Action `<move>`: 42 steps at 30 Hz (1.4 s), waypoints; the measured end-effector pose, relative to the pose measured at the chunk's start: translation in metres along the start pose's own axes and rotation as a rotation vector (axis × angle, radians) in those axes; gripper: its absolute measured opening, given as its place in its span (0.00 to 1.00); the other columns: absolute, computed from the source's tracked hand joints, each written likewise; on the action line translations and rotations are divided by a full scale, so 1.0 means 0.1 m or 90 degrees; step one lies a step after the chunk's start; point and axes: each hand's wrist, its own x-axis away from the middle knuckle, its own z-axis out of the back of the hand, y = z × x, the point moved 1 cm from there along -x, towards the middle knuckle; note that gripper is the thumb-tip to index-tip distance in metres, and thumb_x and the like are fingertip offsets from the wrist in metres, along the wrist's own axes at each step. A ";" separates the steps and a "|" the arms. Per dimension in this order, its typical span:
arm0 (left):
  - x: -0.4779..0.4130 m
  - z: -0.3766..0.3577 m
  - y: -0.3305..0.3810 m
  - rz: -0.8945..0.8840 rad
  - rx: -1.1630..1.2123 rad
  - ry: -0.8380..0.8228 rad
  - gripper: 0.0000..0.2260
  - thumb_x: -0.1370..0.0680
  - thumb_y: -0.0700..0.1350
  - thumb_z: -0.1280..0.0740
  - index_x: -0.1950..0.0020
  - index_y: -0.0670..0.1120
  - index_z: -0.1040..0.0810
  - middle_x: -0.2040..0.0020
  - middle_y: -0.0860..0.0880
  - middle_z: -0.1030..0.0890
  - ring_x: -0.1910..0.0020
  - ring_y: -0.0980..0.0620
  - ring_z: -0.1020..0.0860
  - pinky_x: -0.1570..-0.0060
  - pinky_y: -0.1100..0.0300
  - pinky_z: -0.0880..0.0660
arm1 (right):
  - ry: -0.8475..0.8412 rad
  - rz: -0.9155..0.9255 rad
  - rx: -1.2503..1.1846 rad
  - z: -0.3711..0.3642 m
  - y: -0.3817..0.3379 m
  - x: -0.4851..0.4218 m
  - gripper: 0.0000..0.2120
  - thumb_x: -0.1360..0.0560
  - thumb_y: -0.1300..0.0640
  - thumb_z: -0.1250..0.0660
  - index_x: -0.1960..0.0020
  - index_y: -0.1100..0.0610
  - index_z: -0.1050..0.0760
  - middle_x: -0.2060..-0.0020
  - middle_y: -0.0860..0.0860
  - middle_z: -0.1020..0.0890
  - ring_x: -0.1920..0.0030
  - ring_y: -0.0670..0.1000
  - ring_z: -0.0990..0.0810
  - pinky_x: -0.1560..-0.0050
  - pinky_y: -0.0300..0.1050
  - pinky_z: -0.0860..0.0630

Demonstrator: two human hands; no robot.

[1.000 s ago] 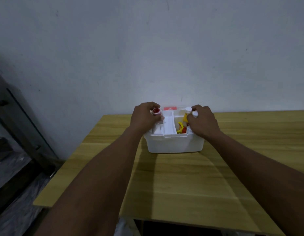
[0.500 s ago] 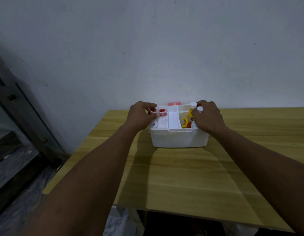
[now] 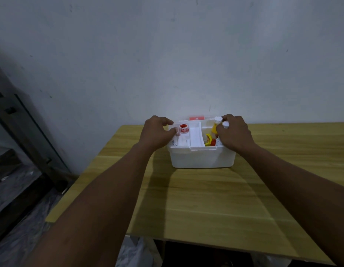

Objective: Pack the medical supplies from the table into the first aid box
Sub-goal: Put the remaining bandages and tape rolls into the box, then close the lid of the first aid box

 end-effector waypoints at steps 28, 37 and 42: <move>-0.55 -0.18 -0.02 0.436 0.410 -0.145 0.20 0.20 0.55 0.34 0.38 0.40 0.25 0.47 0.39 0.17 0.52 0.41 0.16 0.51 0.47 0.17 | -0.057 -0.308 -0.298 0.13 0.00 -0.60 0.16 0.24 0.63 0.35 0.40 0.71 0.24 0.40 0.66 0.21 0.47 0.60 0.20 0.48 0.52 0.23; -0.47 -0.04 0.13 0.401 0.500 -0.118 0.24 0.19 0.63 0.42 0.37 0.45 0.25 0.44 0.45 0.19 0.43 0.42 0.21 0.40 0.46 0.23 | -0.047 -0.248 -0.422 0.26 -0.09 -0.46 0.08 0.24 0.65 0.35 0.47 0.55 0.24 0.46 0.57 0.19 0.55 0.55 0.18 0.55 0.49 0.21; -0.38 0.05 0.05 0.373 0.544 -0.109 0.27 0.19 0.67 0.47 0.43 0.46 0.22 0.46 0.45 0.17 0.46 0.42 0.19 0.37 0.45 0.25 | -0.046 -0.273 -0.476 0.45 -0.12 -0.33 0.11 0.26 0.58 0.38 0.48 0.55 0.19 0.47 0.53 0.16 0.47 0.57 0.18 0.46 0.53 0.21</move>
